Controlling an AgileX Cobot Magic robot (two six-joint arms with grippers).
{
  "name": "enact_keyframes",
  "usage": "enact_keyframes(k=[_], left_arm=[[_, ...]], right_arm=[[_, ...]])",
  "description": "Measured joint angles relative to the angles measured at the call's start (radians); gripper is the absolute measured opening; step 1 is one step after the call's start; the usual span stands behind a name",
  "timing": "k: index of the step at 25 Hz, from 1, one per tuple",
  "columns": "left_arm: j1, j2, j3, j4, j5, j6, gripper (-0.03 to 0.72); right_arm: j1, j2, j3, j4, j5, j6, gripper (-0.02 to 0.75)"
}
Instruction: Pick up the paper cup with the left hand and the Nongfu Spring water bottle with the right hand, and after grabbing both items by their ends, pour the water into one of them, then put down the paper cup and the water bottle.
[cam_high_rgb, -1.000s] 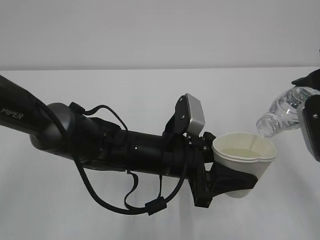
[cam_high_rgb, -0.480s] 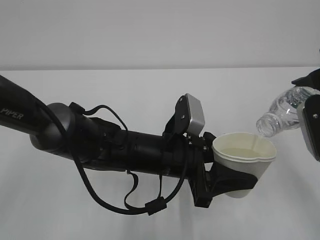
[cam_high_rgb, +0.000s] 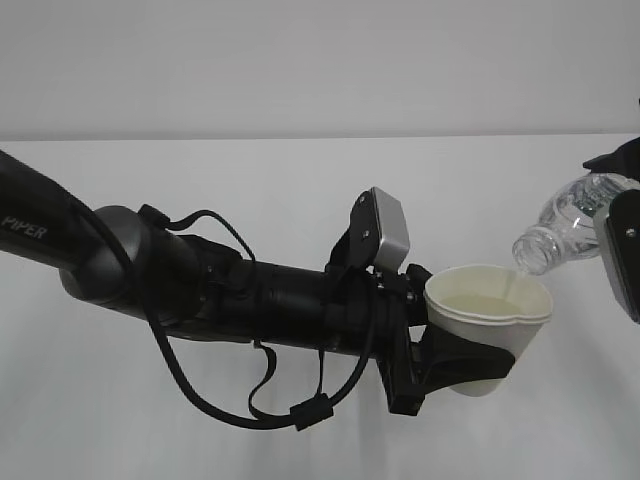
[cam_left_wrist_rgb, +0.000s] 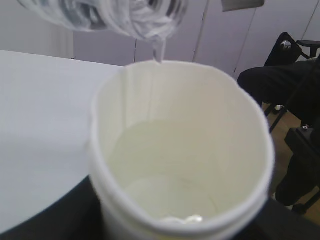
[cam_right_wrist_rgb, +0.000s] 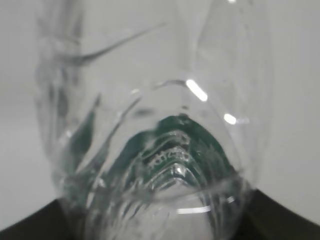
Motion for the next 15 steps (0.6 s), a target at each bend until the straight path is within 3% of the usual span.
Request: enact_keyframes(k=[15], left_arm=[[0.000,0.000,0.000,0.002,0.000,-0.004,0.412]], right_arm=[[0.000,0.000,0.000,0.000,0.000,-0.010,0.410]])
